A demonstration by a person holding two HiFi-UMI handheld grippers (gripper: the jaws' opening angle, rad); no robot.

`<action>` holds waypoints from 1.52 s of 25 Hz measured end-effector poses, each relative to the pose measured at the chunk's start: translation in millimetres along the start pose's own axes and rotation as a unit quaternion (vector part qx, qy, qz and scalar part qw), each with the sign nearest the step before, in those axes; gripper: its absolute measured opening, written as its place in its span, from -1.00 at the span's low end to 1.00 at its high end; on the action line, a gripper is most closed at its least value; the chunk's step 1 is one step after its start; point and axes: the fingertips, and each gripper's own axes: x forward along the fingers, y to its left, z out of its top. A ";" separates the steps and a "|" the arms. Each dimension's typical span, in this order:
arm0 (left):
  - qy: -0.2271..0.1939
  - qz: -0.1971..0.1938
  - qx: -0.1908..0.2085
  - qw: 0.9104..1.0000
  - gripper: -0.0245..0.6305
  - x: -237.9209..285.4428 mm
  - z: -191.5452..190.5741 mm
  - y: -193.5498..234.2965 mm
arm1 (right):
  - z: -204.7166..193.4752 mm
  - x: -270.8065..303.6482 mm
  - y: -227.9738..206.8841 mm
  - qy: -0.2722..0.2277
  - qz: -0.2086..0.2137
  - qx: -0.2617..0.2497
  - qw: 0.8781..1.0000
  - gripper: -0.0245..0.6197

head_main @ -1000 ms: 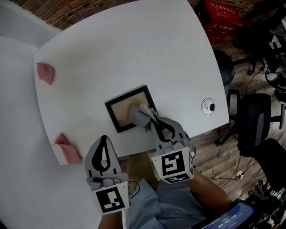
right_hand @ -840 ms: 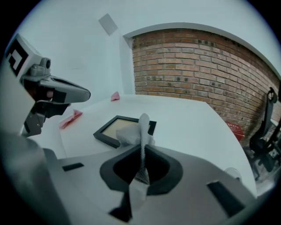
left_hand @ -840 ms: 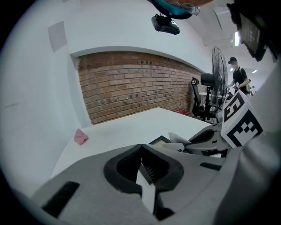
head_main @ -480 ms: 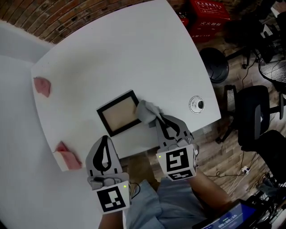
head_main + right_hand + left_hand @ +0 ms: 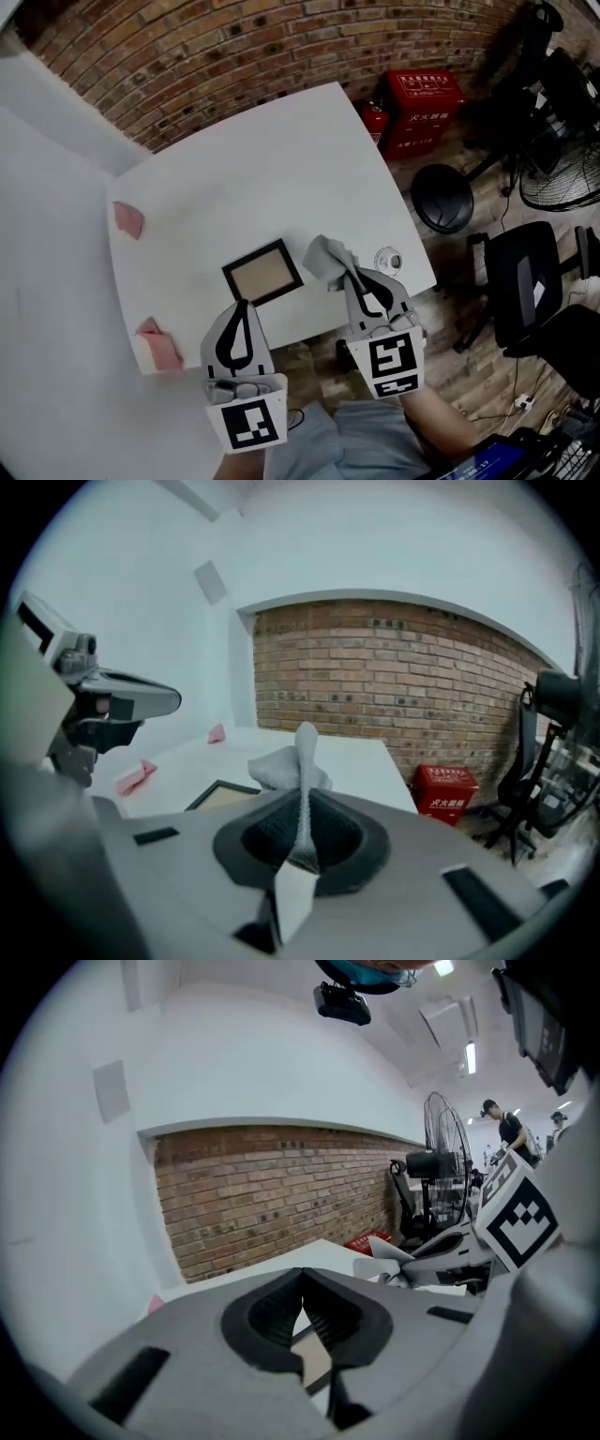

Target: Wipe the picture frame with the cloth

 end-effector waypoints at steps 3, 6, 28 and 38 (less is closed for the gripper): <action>-0.026 0.009 -0.002 1.000 -0.90 -13.9 28.1 -0.4 | 30.5 -24.6 -0.7 -0.028 -0.001 0.000 1.000 -0.85; -0.052 0.020 -0.006 0.998 -0.90 -24.9 55.0 -3.3 | 56.9 -47.4 -2.3 -0.058 0.001 -0.011 0.998 -0.85; -0.113 0.063 0.002 0.992 -0.90 -96.1 101.1 -1.8 | 113.6 -122.2 20.3 -0.152 0.016 -0.031 0.988 -0.86; -0.115 0.074 -0.003 0.991 -0.90 -104.2 96.2 14.4 | 112.3 -117.0 38.6 -0.145 0.028 -0.044 0.988 -0.86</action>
